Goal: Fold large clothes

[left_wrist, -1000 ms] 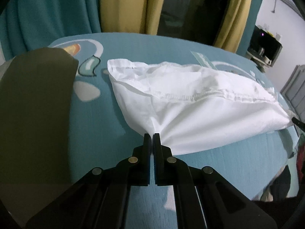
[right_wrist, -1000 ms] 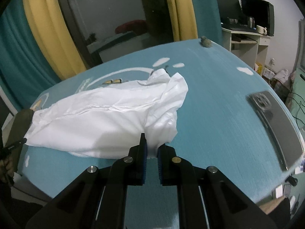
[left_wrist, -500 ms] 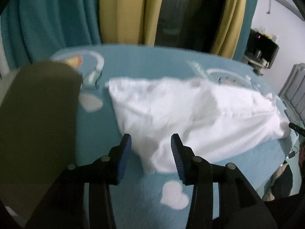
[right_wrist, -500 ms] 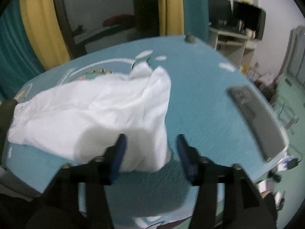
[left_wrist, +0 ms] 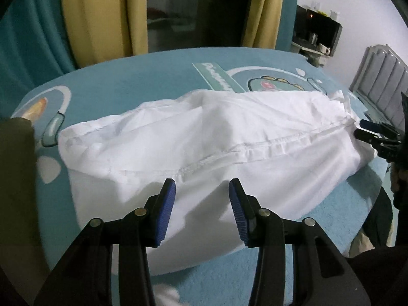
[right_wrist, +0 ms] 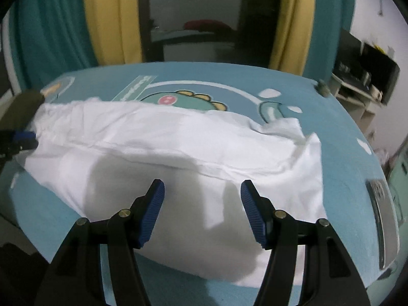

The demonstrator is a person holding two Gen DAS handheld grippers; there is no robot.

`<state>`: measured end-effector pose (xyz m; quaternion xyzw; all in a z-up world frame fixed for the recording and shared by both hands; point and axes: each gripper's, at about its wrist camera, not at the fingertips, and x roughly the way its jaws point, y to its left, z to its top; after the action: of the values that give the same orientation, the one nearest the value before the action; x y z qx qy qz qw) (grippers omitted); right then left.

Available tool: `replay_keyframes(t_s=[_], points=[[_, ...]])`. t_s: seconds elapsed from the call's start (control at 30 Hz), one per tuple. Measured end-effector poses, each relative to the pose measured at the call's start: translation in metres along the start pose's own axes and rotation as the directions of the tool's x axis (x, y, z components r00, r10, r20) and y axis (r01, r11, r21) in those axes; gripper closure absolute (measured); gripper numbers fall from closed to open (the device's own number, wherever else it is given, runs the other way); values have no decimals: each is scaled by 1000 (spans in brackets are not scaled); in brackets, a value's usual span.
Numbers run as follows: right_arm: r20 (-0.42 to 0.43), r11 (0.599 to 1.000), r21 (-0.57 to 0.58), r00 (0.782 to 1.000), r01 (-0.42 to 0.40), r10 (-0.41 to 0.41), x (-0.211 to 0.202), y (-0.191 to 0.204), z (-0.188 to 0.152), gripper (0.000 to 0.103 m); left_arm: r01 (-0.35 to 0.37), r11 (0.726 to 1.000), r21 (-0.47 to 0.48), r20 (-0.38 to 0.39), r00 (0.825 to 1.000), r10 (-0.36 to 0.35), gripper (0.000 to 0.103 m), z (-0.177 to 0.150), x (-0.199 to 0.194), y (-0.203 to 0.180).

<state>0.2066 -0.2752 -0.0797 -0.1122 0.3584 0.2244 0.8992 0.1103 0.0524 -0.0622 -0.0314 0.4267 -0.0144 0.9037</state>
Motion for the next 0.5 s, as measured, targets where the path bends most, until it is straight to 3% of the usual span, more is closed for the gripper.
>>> replay_keyframes(t_s=[0.27,0.5], points=[[6,1000,-14,1000,-19,19,15,8,13,41,-15,1000,25,-15,1000,15,57,13,15,-2],[63,996,-38,995,-79,82,13,14,25,42,-25,999,32,-10,1000,25,57,24,20,-2]])
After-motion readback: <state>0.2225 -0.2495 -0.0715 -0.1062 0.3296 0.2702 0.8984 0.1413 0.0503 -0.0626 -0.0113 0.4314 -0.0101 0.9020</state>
